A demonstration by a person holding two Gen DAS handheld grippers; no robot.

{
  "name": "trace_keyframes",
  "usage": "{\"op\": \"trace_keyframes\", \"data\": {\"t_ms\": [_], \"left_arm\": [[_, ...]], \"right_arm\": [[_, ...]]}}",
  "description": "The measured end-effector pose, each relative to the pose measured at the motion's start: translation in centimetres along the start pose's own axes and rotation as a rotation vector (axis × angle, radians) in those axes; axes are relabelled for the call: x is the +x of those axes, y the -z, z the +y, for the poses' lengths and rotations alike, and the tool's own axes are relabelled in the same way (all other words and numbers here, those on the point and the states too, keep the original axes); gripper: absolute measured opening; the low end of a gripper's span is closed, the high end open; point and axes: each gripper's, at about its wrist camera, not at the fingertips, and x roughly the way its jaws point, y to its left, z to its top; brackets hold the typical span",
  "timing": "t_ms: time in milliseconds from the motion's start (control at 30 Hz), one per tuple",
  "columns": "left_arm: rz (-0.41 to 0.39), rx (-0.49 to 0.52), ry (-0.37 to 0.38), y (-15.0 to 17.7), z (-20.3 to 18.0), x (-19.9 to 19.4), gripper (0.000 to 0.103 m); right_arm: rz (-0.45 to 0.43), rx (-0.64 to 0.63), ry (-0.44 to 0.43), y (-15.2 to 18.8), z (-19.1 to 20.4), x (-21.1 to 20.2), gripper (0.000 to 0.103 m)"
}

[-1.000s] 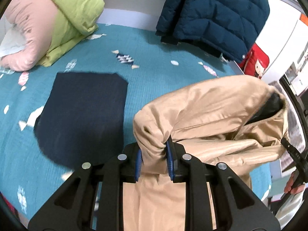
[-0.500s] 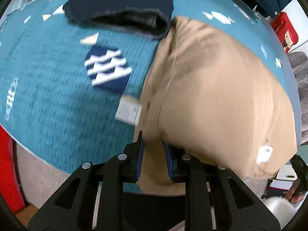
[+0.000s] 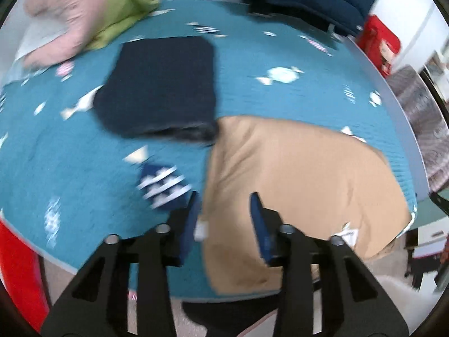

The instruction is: Fold large clothes

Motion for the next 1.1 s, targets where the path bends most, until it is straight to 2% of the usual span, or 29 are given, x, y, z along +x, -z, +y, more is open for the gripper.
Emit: {"op": "trace_keyframes", "data": {"t_ms": [67,133,200,233,267,333,400,433,533,633,700,767,833,967,1000,1100], "left_arm": [[0.035,0.045,0.022,-0.7,-1.9,2.6,0.02],[0.133,0.074,0.028,-0.4,-2.9,5.9,0.018],[0.239,0.096,-0.027,1.6,-3.4,9.7,0.018],[0.265,0.101,-0.035,2.7,-3.1,10.8,0.017],[0.257,0.093,-0.031,3.6,-2.7,11.3,0.017],[0.213,0.079,-0.02,4.6,-2.1,11.5,0.017],[0.217,0.044,-0.015,4.3,-1.8,11.0,0.018],[0.225,0.029,-0.012,3.9,-1.7,10.9,0.017],[0.226,0.06,-0.032,3.0,-1.8,9.8,0.017],[0.166,0.131,-0.085,1.0,-3.5,7.4,0.017],[0.119,0.146,-0.044,-0.2,-4.3,6.2,0.017],[0.034,0.158,0.037,-1.8,-5.6,4.9,0.017],[-0.026,0.165,0.099,-3.1,-6.9,5.5,0.017],[-0.038,0.108,0.172,-5.8,-9.1,10.2,0.014],[-0.025,0.09,0.175,-6.1,-9.9,11.6,0.014],[-0.012,0.052,0.176,-6.1,-10.1,15.1,0.009]], "right_arm": [[0.05,-0.016,-0.048,-0.5,1.6,3.3,0.017],[0.139,-0.019,-0.074,-0.3,2.2,6.4,0.014],[0.251,-0.031,-0.062,1.8,2.7,9.3,0.011],[0.296,-0.03,-0.044,3.2,2.7,10.4,0.01],[0.332,-0.013,-0.04,4.8,2.2,11.7,0.007],[0.298,0.08,-0.092,6.2,0.6,12.4,0.007],[0.285,0.139,-0.089,5.8,-0.2,11.8,0.006],[0.276,0.143,-0.068,5.5,-0.3,11.6,0.001],[0.254,0.123,-0.023,4.3,-0.3,10.6,0.0],[0.136,0.09,-0.004,1.6,0.9,8.0,0.003],[0.031,0.082,-0.065,-0.7,2.3,6.0,0.003],[-0.03,0.065,-0.146,-2.3,3.8,5.4,0.003],[-0.077,0.014,-0.215,-4.0,6.8,6.1,0.003],[-0.021,-0.071,-0.391,-5.3,13.2,11.6,0.003],[-0.004,-0.093,-0.41,-6.2,14.4,13.2,0.003],[0.051,-0.16,-0.431,-5.5,17.6,16.2,0.003]]}}
